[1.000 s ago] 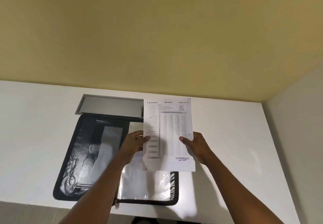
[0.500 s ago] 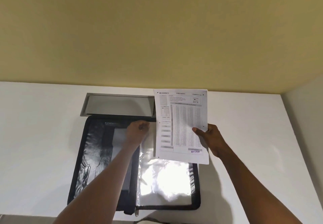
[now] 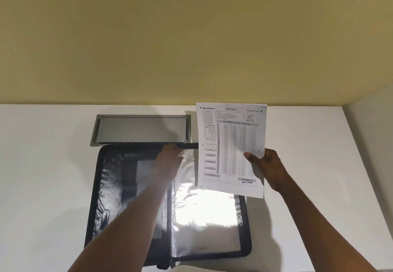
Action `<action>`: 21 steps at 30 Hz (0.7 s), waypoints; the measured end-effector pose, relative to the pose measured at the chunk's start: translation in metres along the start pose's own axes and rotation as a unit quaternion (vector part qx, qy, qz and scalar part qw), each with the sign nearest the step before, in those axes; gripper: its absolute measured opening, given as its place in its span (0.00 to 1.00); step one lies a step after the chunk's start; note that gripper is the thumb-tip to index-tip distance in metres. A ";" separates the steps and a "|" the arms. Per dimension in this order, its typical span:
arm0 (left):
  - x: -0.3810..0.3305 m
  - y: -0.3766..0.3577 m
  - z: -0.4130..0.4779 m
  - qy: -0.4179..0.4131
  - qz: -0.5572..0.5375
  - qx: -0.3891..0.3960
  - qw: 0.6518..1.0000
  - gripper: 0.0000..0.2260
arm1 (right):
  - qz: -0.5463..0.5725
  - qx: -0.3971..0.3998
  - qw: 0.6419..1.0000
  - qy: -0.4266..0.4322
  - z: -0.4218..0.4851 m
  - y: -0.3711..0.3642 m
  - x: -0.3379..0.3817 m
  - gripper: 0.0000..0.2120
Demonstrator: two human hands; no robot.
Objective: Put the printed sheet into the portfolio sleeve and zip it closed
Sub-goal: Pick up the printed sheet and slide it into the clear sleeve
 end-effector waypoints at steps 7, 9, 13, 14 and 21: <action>0.004 0.006 0.001 0.011 -0.028 -0.039 0.999 0.05 | 0.007 0.000 1.000 0.006 0.004 -0.001 0.004 0.12; 0.004 0.007 0.001 0.010 -0.039 -0.035 0.999 0.02 | 0.005 -0.002 1.000 0.007 0.006 -0.001 0.007 0.12; 0.001 0.002 0.003 -0.015 -0.042 -0.014 0.999 0.01 | -0.004 -0.011 1.000 0.019 0.012 -0.002 0.021 0.11; 0.000 0.001 0.003 -0.022 -0.045 -0.008 0.999 0.02 | -0.011 -0.014 1.000 0.026 0.014 -0.001 0.025 0.12; -0.003 -0.006 0.002 -0.039 -0.115 0.020 0.992 0.07 | -0.084 -0.045 0.992 0.087 0.039 -0.003 0.072 0.07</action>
Point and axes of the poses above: each hand's wrist, its own z-axis towards the middle knuckle, its own y-axis out of the back of the hand, x = y × z, the point moved 8 cm from there along z, towards the middle knuckle, and after that the axes turned 9 degrees about y, right-handed, at the moved point
